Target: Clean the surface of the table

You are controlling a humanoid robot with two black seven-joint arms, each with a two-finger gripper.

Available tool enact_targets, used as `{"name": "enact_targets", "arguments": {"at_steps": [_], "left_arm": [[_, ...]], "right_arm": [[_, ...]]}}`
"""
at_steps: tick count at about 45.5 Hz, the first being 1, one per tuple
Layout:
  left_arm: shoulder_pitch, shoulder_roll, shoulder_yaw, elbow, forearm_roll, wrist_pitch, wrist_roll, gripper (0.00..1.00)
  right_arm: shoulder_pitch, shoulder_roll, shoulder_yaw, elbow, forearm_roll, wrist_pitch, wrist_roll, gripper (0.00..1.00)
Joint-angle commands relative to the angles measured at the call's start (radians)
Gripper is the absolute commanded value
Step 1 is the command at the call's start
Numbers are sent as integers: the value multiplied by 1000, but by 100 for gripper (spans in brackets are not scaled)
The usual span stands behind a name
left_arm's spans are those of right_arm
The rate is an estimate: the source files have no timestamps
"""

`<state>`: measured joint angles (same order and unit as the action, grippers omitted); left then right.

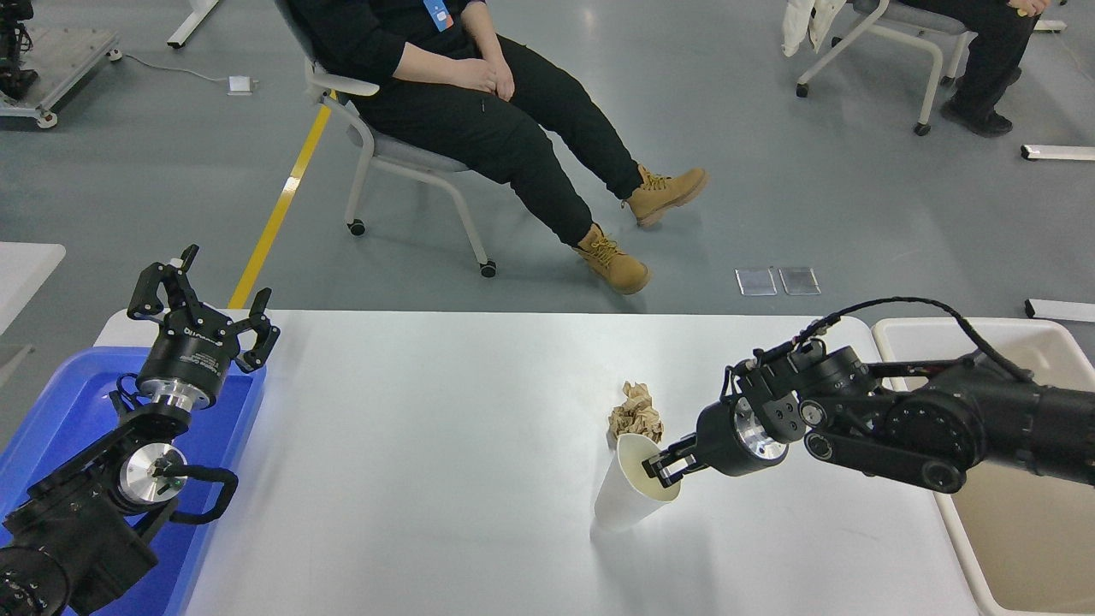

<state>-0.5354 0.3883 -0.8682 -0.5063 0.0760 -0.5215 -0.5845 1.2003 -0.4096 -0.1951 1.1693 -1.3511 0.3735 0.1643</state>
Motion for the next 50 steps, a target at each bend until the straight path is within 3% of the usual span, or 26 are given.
{"name": "enact_targets", "arguments": {"at_steps": [1, 12, 23, 36, 50], "left_arm": [[0, 1, 0, 0, 1, 0, 0, 100], [0, 1, 0, 0, -1, 0, 0, 100], [0, 0, 0, 0, 1, 0, 0, 100], [0, 0, 0, 0, 1, 0, 0, 100], [0, 0, 0, 0, 1, 0, 0, 100]], "right_arm": [[137, -73, 29, 62, 116, 2, 60, 0], [326, -155, 109, 75, 369, 71, 110, 0], [357, -210, 275, -32, 409, 153, 110, 0], [349, -229, 330, -402, 495, 190, 110, 0], [245, -187, 321, -940, 527, 182, 110, 0]]}}
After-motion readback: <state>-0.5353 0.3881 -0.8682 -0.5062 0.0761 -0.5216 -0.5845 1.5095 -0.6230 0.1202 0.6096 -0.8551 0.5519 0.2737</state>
